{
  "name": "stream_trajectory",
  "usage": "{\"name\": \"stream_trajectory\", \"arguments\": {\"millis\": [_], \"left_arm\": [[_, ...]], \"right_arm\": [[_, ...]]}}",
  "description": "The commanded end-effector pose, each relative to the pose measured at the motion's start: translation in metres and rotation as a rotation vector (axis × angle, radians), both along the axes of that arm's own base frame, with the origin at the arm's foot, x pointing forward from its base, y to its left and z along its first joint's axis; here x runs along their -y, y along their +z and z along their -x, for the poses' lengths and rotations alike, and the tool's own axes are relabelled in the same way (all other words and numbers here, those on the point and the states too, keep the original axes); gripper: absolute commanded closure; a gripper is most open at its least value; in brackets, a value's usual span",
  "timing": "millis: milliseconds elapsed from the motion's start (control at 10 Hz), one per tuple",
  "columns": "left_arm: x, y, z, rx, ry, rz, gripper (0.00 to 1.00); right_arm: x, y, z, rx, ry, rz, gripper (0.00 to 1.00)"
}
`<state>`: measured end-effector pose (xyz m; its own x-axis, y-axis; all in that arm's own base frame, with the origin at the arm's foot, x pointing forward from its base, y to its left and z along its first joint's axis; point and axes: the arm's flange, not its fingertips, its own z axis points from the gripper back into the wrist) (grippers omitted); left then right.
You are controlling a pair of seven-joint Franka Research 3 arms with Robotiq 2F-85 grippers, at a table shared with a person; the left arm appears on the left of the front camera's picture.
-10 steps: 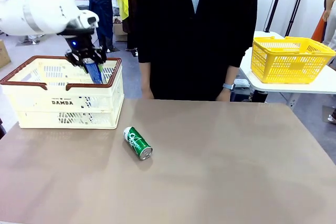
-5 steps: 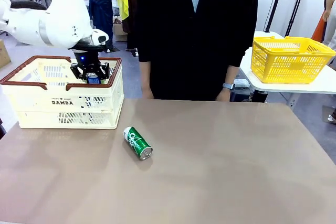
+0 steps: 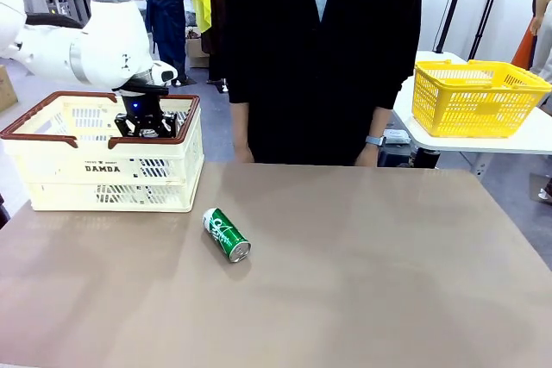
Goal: Place the drinks into the Shopping basket.
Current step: Pick up one drink and place it into the Shopping basket.
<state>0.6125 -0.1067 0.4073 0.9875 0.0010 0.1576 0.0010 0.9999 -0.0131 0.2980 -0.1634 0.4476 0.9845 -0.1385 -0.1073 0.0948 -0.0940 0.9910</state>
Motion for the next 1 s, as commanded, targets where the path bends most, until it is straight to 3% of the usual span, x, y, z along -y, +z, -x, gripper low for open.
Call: {"name": "stream_trajectory", "arguments": {"millis": [0,100,600,900], "left_arm": [[-0.003,0.007,-0.007,-0.013,0.032,0.007,0.52],[-0.003,0.007,-0.007,-0.020,0.033,0.005,0.00],[-0.014,0.024,-0.003,-0.004,0.041,0.049,0.00],[-0.040,0.100,0.039,0.059,0.006,0.200,0.00]], "right_arm": [[0.000,0.007,0.000,-0.017,-0.001,-0.013,0.00],[0.000,0.007,0.000,-0.017,-0.001,-0.013,0.00],[0.000,0.007,0.000,-0.017,-0.001,-0.013,0.00],[0.000,0.007,0.000,-0.017,-0.001,-0.013,0.00]]}}
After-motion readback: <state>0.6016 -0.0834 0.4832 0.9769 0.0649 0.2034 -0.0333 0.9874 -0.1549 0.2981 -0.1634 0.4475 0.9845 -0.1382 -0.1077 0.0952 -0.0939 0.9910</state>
